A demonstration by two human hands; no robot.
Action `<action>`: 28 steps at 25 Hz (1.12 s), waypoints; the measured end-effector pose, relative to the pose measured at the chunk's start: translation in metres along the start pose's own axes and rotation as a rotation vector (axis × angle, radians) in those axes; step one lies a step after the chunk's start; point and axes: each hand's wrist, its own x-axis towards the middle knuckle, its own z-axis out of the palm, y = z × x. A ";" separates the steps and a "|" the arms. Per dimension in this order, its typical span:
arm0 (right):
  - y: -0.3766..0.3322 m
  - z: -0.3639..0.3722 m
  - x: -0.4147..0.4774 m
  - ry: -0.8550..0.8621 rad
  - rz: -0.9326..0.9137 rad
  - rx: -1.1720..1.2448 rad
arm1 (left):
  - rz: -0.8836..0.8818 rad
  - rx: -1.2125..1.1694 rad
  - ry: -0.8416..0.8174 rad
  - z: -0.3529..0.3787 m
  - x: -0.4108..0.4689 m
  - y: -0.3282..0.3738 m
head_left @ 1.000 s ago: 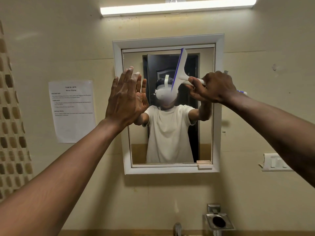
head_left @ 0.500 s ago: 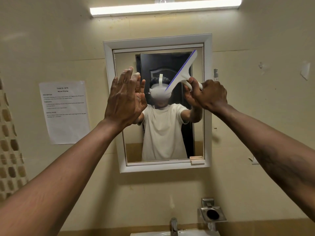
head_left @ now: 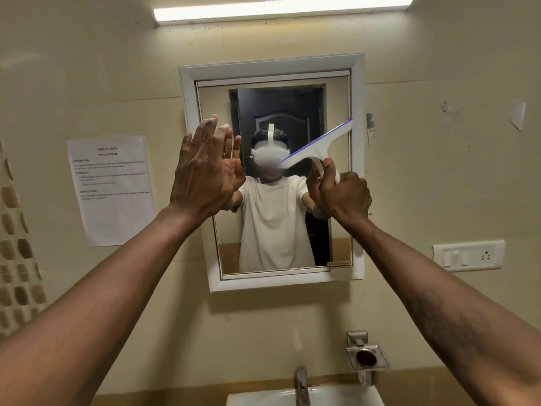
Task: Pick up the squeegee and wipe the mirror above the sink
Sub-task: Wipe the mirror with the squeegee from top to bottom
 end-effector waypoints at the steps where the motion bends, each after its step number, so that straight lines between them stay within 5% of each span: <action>1: 0.000 0.002 -0.010 -0.005 0.025 0.005 | 0.005 -0.012 0.003 0.001 0.000 0.001; 14: 0.037 -0.002 -0.137 -0.104 0.183 -0.067 | 0.065 -0.092 -0.003 0.005 -0.015 0.013; 21: -0.026 -0.062 -0.052 -0.128 -0.578 -0.279 | 0.029 -0.093 0.055 -0.009 -0.004 0.005; 25: -0.067 -0.073 0.008 -0.327 -0.747 -0.322 | 0.032 -0.067 0.075 -0.009 -0.001 0.000; 28: -0.096 -0.075 0.037 -0.303 -0.804 -0.391 | 0.031 -0.038 0.087 -0.007 0.002 -0.005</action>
